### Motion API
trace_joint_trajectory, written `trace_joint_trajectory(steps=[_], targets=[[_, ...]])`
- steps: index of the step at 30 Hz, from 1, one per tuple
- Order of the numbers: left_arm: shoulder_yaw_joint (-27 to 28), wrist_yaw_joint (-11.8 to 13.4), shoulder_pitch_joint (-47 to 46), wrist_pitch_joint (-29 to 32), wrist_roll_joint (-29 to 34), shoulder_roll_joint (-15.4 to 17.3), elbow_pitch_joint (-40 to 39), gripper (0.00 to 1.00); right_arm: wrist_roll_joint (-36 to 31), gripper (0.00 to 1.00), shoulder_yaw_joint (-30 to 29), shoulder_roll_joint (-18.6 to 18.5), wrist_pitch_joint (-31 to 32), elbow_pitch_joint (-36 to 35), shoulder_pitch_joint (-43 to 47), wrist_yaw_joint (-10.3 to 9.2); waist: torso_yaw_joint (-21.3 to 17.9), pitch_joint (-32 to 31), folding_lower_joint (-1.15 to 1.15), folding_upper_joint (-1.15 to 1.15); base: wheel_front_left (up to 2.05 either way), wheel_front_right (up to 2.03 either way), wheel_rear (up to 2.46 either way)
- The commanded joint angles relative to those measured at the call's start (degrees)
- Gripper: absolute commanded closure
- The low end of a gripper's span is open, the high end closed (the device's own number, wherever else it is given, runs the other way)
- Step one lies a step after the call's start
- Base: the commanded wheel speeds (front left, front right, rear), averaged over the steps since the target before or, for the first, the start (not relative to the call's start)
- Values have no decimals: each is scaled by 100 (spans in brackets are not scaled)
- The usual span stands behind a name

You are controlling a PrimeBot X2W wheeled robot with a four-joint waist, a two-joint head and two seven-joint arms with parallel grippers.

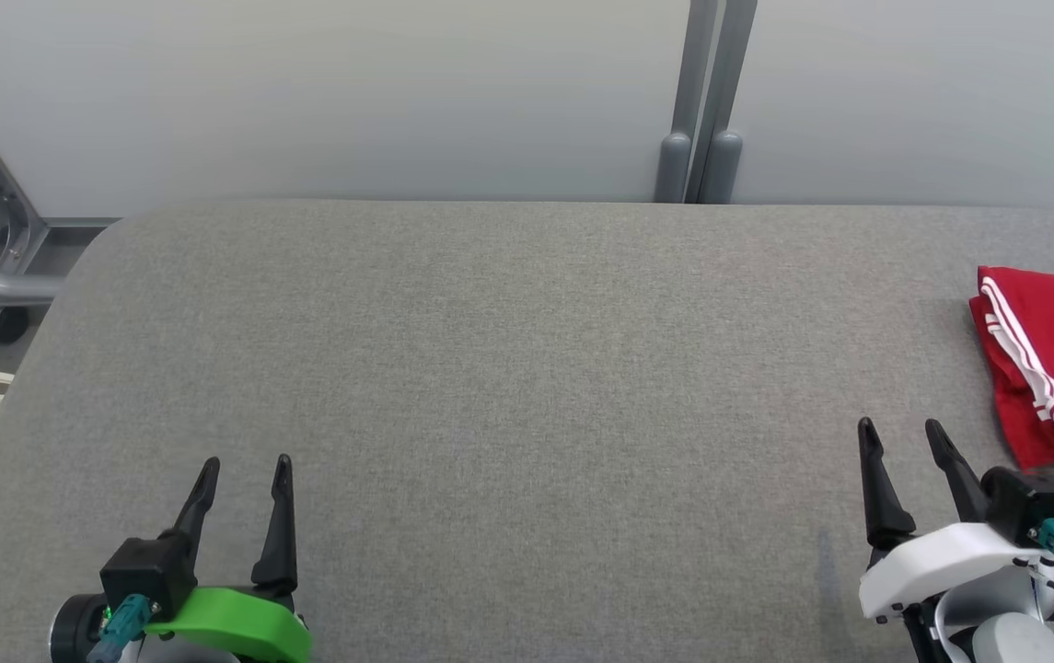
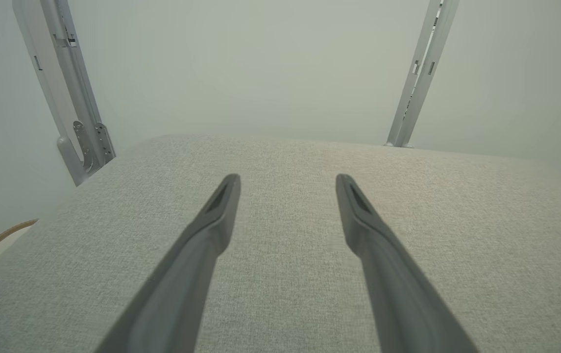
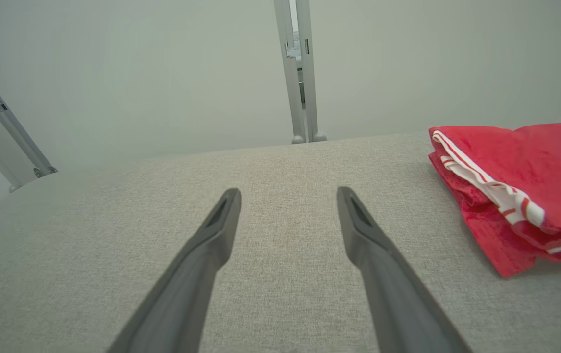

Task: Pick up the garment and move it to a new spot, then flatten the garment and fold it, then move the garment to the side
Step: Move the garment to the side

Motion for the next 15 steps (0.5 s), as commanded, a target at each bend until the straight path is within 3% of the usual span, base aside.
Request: trace_joint_trajectory(steps=[1,15], targets=[[36,-37,114,-26,68,-18,-22,0,-110,0,-23,-5,-9,-18,97,-8,-55,-17,0,0,0,0,0],[260,-121,386,-28,189,-214,12,0,-153,0,92,9,7,43,290,-7,-285,-19,0,0,0,0,0]])
